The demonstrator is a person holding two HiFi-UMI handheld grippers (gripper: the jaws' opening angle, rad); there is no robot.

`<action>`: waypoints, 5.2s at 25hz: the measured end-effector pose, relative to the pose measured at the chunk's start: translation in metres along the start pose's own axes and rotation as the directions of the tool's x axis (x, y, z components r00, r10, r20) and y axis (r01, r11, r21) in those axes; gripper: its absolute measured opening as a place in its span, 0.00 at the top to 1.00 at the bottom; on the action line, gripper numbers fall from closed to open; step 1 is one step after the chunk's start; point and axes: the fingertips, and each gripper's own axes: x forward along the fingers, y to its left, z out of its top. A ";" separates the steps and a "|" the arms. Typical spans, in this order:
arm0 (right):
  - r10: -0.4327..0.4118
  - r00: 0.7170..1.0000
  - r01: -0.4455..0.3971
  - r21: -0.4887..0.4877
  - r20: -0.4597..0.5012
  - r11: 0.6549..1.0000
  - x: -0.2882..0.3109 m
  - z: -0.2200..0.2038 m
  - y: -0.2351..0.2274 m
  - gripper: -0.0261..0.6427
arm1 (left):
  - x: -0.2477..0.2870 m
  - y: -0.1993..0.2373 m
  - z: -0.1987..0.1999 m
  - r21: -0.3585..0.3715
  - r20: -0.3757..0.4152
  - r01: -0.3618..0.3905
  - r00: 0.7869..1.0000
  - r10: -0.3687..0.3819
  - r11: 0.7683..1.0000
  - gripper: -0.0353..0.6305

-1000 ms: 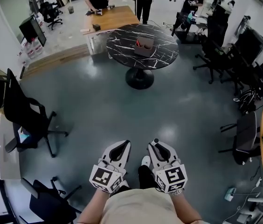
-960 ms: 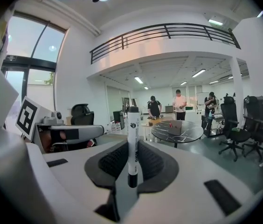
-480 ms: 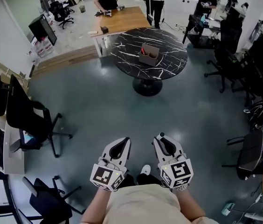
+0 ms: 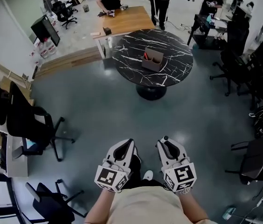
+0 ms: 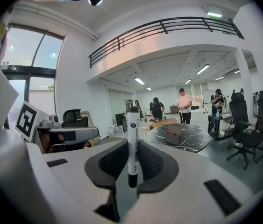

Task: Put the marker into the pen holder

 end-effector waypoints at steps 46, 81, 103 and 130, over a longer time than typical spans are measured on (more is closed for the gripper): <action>-0.069 0.993 0.068 -0.011 -0.094 0.998 0.318 0.095 -0.212 0.85 | 0.351 0.206 0.069 -0.060 -0.002 0.131 0.991 -0.131 0.990 0.94; 0.100 0.991 -0.108 -0.085 -0.086 0.991 0.453 0.138 -0.384 0.85 | 0.527 0.222 0.074 -0.045 -0.018 -0.057 0.998 0.056 0.997 0.94; 0.012 0.999 -0.014 -0.066 -0.039 0.998 0.547 0.102 -0.401 0.85 | 0.602 0.290 0.031 -0.126 -0.105 0.061 0.992 -0.074 0.990 0.94; -0.006 0.979 -0.036 -0.203 -0.203 0.978 0.601 -0.024 -0.418 0.85 | 0.609 0.306 -0.043 -0.203 -0.206 0.055 0.974 -0.097 0.978 0.94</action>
